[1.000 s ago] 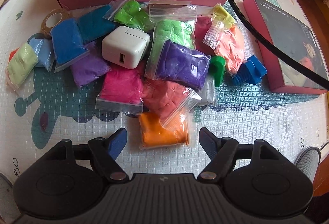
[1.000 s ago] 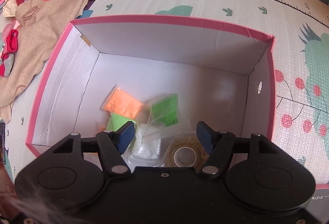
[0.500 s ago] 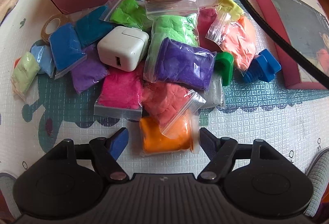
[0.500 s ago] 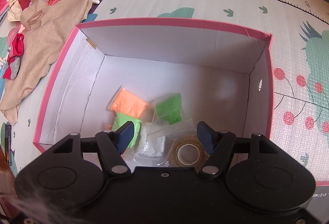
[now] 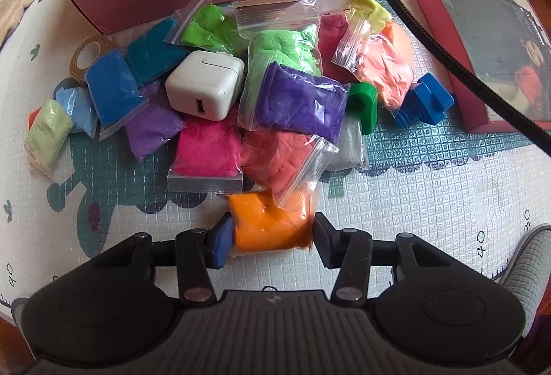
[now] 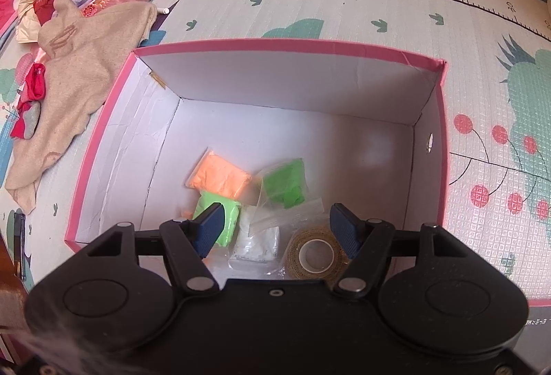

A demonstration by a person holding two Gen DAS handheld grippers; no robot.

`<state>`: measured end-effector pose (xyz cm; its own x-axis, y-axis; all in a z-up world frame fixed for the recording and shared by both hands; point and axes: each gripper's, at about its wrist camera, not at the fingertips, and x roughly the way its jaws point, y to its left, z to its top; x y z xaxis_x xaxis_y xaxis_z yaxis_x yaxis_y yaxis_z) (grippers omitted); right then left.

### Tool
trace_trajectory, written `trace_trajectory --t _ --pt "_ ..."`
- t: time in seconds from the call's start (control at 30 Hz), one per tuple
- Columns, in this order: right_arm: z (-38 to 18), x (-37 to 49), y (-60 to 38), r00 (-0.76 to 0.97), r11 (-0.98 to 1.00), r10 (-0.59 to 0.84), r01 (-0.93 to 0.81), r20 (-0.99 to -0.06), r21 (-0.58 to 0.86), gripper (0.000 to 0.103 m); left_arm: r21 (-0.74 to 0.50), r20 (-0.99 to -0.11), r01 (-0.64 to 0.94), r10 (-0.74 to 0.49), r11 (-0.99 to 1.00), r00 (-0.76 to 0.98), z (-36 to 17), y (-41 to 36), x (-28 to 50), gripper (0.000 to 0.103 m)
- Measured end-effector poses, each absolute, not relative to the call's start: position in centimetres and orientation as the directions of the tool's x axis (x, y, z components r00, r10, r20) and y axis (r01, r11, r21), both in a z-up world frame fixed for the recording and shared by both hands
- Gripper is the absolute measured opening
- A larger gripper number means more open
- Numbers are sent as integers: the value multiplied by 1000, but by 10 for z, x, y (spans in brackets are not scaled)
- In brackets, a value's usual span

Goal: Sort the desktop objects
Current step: 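Lift the orange packet with the left tool and lower it into the box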

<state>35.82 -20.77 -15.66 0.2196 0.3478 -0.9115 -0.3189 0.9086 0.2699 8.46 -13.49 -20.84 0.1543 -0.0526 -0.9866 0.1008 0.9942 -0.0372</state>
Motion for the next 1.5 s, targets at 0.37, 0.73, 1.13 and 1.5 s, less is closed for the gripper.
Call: trace_trajectory --t 0.37,0.73,1.13,1.5 --pt "-150 355 -210 224 909 356 -309 -907 281 68 -143 -982 134 -158 981 106 -187 -140 63 47" --pt "-140 354 -209 236 904 374 -311 -897 295 68 -174 -967 184 -203 967 153 -154 -150 72 47" --pt "-133 352 -227 243 905 384 -290 -891 311 68 -55 -935 239 -134 969 329 -126 -144 109 47" --pt "-127 349 -260 254 909 391 -259 -884 328 69 -9 -910 174 -80 985 407 -110 -125 143 47"
